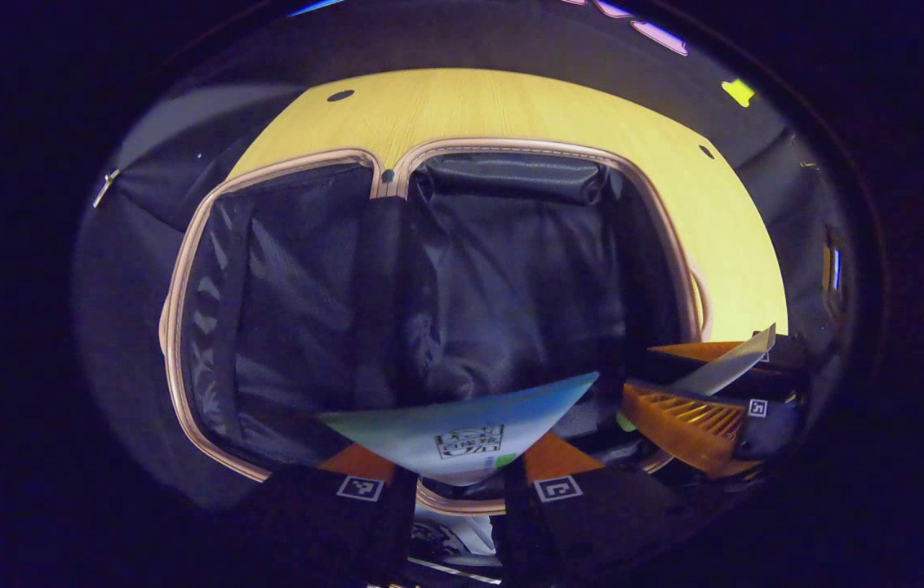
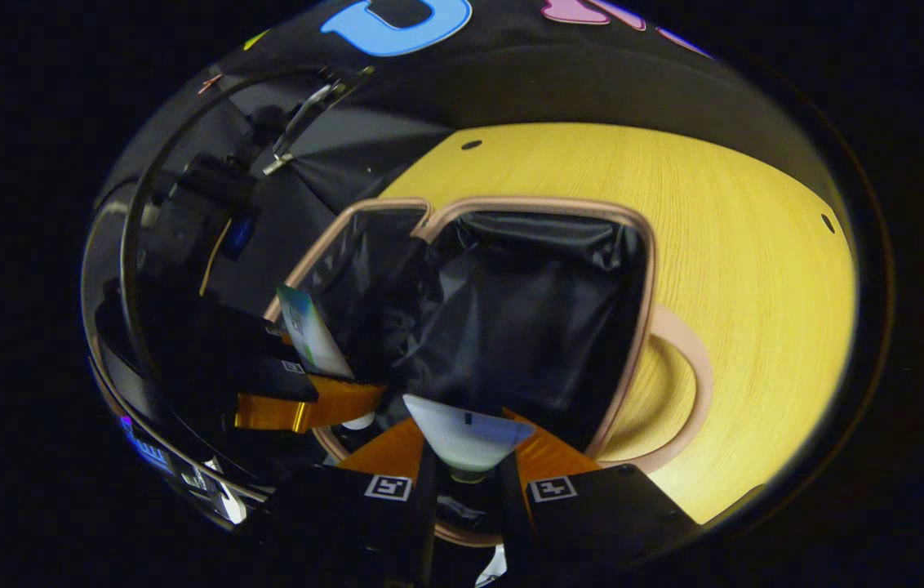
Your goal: First open the suitcase, pack the skin care products into it, and then close the suitcase.
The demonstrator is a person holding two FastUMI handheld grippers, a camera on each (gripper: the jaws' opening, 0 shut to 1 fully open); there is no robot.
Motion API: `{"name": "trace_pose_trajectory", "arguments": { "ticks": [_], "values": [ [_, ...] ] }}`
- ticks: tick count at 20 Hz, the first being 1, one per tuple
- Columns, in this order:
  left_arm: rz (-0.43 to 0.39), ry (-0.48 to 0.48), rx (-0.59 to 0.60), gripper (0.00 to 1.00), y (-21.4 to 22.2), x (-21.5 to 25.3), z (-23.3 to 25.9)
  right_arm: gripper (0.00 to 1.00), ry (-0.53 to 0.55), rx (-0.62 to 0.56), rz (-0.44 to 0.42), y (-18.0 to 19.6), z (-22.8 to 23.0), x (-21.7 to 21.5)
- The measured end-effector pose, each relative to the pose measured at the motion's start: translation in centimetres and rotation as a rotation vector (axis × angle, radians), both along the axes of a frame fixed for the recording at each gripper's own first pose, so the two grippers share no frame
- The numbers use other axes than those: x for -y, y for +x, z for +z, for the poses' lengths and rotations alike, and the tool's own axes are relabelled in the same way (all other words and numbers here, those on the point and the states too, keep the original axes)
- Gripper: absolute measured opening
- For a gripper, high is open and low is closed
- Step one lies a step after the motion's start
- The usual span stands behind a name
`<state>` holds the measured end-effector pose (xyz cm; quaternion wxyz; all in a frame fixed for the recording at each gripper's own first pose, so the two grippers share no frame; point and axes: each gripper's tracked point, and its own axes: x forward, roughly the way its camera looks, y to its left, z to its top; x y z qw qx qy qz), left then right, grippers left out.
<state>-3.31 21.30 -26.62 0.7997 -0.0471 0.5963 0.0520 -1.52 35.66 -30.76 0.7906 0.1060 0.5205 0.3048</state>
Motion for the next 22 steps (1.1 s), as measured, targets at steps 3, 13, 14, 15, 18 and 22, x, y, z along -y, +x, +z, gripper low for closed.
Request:
{"name": "trace_pose_trajectory", "arguments": {
  "ticks": [3,13,14,15,18,22],
  "values": [
    [-0.019,-0.023,-0.005,0.55,0.6,0.4,-1.3,0.37,-0.096,-0.040,-0.050,-0.4,-1.8,0.1],
    [-0.091,-0.036,0.287,0.85,2.9,-1.7,5.2,0.80,-0.029,0.035,-0.197,0.9,2.2,0.2],
    [-0.069,-0.040,0.345,0.91,3.1,-3.0,7.1,0.86,-0.023,0.077,-0.191,1.3,3.2,0.7],
    [-0.045,-0.045,0.406,0.96,3.2,-4.5,8.8,0.98,-0.005,0.125,-0.181,1.6,4.7,0.9],
    [0.051,0.016,0.565,0.96,3.5,-12.5,13.1,0.98,0.033,0.262,-0.155,2.2,8.9,1.6],
    [0.250,0.116,0.560,0.96,1.4,-25.2,13.5,0.97,0.046,0.421,-0.145,3.0,13.5,3.9]
  ]
}}
